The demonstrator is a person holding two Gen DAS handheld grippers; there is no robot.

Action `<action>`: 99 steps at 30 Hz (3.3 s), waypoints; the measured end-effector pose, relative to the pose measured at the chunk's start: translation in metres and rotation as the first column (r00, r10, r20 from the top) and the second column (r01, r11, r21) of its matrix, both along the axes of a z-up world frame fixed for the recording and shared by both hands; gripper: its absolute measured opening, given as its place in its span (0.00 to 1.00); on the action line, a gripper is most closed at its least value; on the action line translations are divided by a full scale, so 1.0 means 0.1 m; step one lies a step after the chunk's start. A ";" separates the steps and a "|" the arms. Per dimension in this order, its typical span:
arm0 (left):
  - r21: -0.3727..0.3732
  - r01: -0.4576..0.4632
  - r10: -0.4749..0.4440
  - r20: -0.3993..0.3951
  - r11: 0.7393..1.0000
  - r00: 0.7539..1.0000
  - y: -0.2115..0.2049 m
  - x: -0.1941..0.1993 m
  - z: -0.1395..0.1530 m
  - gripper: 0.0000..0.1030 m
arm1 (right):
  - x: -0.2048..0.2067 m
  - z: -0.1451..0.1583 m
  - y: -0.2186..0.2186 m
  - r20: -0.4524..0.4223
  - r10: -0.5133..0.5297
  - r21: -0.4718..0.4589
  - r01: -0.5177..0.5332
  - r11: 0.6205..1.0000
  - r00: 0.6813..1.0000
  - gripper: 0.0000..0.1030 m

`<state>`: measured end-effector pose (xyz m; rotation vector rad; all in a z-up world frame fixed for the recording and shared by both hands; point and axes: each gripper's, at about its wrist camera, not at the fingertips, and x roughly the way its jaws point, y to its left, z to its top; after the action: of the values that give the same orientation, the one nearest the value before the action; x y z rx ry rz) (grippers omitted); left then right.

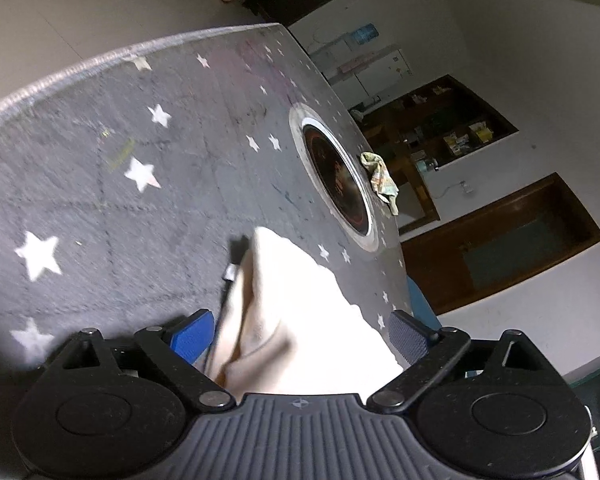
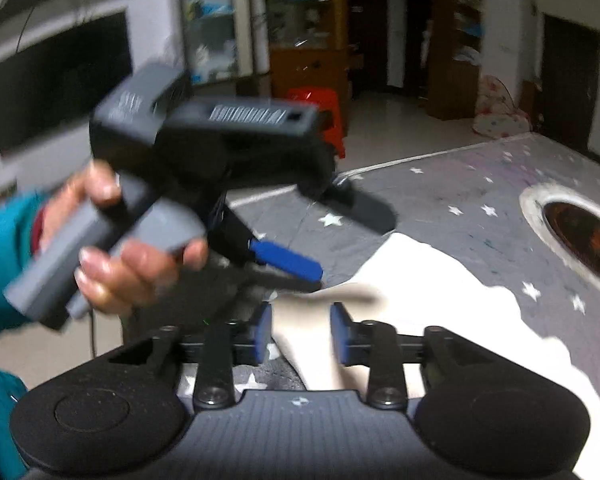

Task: Fold clothes

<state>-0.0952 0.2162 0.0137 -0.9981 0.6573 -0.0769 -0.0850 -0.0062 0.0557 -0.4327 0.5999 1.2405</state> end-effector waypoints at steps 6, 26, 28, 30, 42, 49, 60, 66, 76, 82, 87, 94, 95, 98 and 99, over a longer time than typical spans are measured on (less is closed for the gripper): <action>0.019 -0.010 0.010 -0.017 1.000 1.000 0.06 -0.06 -0.03 0.95 | -0.17 -0.18 0.30 0.065 0.072 -0.106 -0.065 0.992 0.995 0.32; -0.136 0.046 -0.045 0.012 0.990 0.999 -0.17 0.27 -0.16 0.80 | 0.29 0.24 -0.27 -0.206 -0.075 0.159 0.109 0.981 0.976 0.06; -0.140 0.056 -0.056 0.006 0.989 0.998 -0.21 0.32 -0.20 0.69 | 0.26 0.21 -0.29 -0.205 -0.065 0.158 0.099 0.982 0.977 0.06; -0.142 0.053 -0.054 -0.005 0.988 0.999 -0.22 0.32 -0.24 0.49 | 0.22 0.18 -0.31 -0.204 -0.055 0.158 0.088 0.984 0.978 0.06; 0.015 0.071 -0.070 -0.040 0.997 0.997 -0.35 0.30 -0.25 0.28 | 0.25 0.09 -0.80 -0.186 -0.242 0.140 0.270 0.953 0.952 0.29; 0.072 0.099 -0.097 -0.035 0.992 0.995 -0.42 0.31 -0.20 0.35 | 0.60 -0.08 -1.49 -0.194 -0.550 0.136 0.577 0.805 0.813 0.68; 0.121 0.142 -0.141 -0.019 0.982 0.990 -0.53 0.36 -0.13 0.58 | 1.10 -0.48 -1.77 -0.270 -0.668 0.135 0.715 0.686 0.693 0.80; 0.132 0.159 -0.160 -0.004 0.978 0.987 -0.56 0.37 -0.11 0.64 | 1.14 -0.53 -1.67 -0.284 -0.637 0.159 0.691 0.706 0.716 0.83; 0.183 0.155 -0.151 -0.032 0.971 0.988 -0.49 0.35 -0.14 0.24 | 1.17 -0.52 -1.61 -0.354 -0.609 0.150 0.686 0.712 0.710 0.38; 0.280 0.162 -0.164 -0.015 0.946 0.986 -0.59 0.33 -0.02 0.21 | 1.12 -0.43 -1.68 -0.399 -0.590 0.202 0.695 0.690 0.702 0.15; 0.327 0.181 -0.201 0.028 0.927 0.979 -0.70 0.35 0.17 0.20 | 1.01 -0.28 -1.70 -0.388 -0.571 0.260 0.680 0.685 0.723 0.12; 0.379 0.231 -0.276 0.068 0.896 0.959 -0.96 0.53 0.42 0.19 | 0.94 -0.05 -1.81 -0.353 -0.586 0.320 0.683 0.657 0.729 0.12; 0.386 0.238 -0.286 0.072 0.891 0.955 -1.01 0.57 0.45 0.19 | 0.95 -0.01 -1.84 -0.347 -0.592 0.325 0.685 0.652 0.728 0.12; 0.405 0.255 -0.311 0.078 0.878 0.947 -1.14 0.70 0.53 0.19 | 0.98 0.10 -1.94 -0.323 -0.616 0.336 0.695 0.636 0.719 0.12; 0.411 0.259 -0.318 0.079 0.874 0.945 -1.18 0.75 0.55 0.19 | 1.00 0.14 -1.97 -0.312 -0.624 0.339 0.697 0.632 0.717 0.12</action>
<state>-0.0202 0.0982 0.0691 -0.4906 0.6525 -0.2683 0.0146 -0.2030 0.0695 0.2814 0.5278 0.6455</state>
